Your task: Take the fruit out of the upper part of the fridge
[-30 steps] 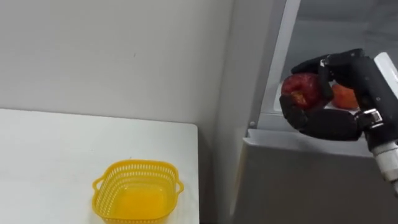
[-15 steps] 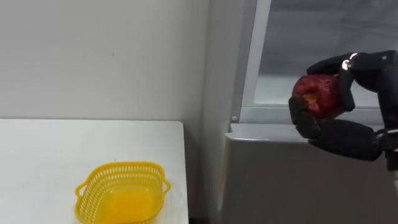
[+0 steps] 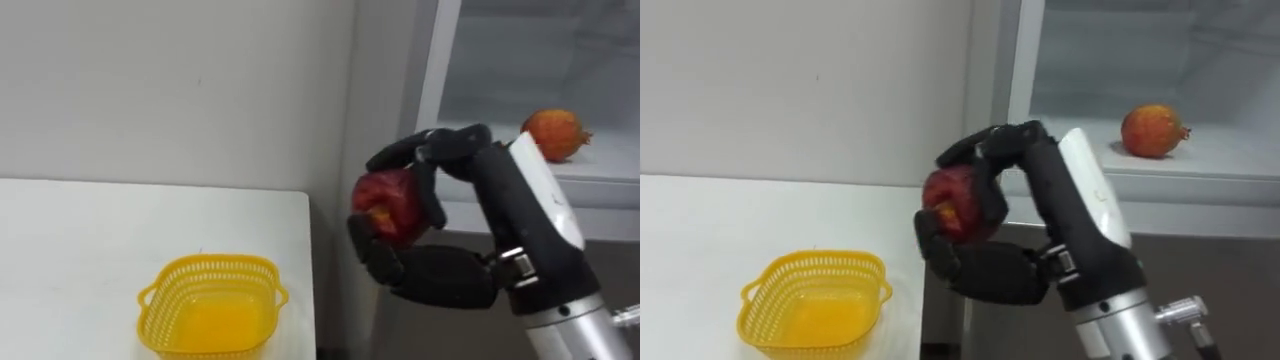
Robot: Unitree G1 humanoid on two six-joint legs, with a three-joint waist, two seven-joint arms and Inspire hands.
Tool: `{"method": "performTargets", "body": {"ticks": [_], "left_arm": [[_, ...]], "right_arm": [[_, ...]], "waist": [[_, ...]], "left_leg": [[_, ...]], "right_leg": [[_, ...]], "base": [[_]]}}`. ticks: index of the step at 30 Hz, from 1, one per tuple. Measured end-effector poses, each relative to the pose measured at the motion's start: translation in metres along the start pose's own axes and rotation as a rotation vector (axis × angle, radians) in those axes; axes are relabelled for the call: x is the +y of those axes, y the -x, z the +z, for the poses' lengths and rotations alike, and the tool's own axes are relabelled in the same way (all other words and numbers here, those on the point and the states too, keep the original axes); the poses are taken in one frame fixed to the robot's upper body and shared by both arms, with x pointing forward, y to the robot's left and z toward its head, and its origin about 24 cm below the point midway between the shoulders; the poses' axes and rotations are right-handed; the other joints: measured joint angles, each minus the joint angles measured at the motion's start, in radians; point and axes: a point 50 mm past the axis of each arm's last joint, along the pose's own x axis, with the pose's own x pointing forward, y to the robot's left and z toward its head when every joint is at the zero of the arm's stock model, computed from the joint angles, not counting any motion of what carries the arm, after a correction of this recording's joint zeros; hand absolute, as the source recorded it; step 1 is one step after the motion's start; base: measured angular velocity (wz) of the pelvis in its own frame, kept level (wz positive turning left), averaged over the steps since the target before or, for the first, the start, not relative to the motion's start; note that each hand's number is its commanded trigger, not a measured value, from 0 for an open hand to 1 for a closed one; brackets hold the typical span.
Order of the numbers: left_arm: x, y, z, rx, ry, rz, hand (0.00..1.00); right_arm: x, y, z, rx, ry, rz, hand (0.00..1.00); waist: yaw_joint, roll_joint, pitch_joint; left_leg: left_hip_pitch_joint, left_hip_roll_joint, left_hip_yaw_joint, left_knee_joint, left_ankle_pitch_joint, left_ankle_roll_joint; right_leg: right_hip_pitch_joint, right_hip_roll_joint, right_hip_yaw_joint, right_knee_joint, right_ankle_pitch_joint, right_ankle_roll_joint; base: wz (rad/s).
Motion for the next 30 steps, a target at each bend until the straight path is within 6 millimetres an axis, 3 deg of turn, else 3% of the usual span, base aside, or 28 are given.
{"method": "performTargets", "body": {"ticks": [8,12,13,15,20,25,30], "left_arm": [[0.002,-0.001,0.006,-0.016,-0.025,-0.018,0.0],[0.0,-0.001,0.012,-0.033,-0.055,-0.032,0.0],[0.002,-0.002,0.016,-0.045,-0.052,-0.03,0.0],[0.002,-0.002,0.018,-0.052,-0.051,-0.034,0.0],[0.001,-0.002,0.014,-0.036,-0.053,-0.043,0.0],[0.001,-0.002,0.012,-0.015,-0.052,-0.052,0.0],[0.003,-0.002,0.011,-0.002,-0.052,-0.053,0.0]], "right_arm": [[0.037,-0.014,0.02,-0.108,0.008,0.205,1.0],[0.052,-0.025,0.02,-0.135,0.045,0.278,1.0],[0.055,-0.026,0.017,-0.126,0.07,0.29,1.0],[0.059,-0.026,0.012,-0.102,0.077,0.303,1.0],[0.069,-0.034,-0.015,-0.006,0.106,0.321,1.0],[0.072,-0.04,-0.051,0.136,0.157,0.335,1.0],[0.072,-0.043,-0.065,0.185,0.211,0.348,1.0]], "waist": [[0.046,-0.018,0.0064],[0.084,-0.025,0.0098],[0.097,-0.03,0.013],[0.123,-0.035,0.012],[0.128,-0.033,0.0133],[0.143,-0.035,0.0137],[0.145,-0.046,0.0136]], "left_leg": [[-0.029,-0.005,-0.029,0.01,0.0,0.001],[-0.033,-0.005,-0.029,0.011,0.0,0.001],[-0.039,-0.005,-0.033,0.015,0.0,0.001],[-0.043,-0.006,-0.042,0.019,0.0,0.001],[-0.043,-0.009,-0.09,0.022,0.0,0.001],[-0.044,-0.011,-0.106,0.019,0.001,0.0],[-0.044,-0.012,-0.113,0.022,0.001,-0.001]], "right_leg": [[-0.006,-0.006,-0.025,-0.006,0.001,-0.001],[-0.012,-0.007,-0.026,-0.004,0.0,-0.001],[-0.014,-0.007,-0.027,-0.004,0.0,-0.001],[-0.018,-0.007,-0.031,-0.004,0.001,-0.001],[0.003,-0.012,-0.08,-0.006,0.001,-0.001],[0.011,-0.013,-0.084,-0.011,0.0,-0.001],[0.02,-0.016,-0.096,-0.019,0.0,0.0]], "base": [[0.1],[0.02],[0.08],[0.11],[0.23],[0.1],[0.06]]}}
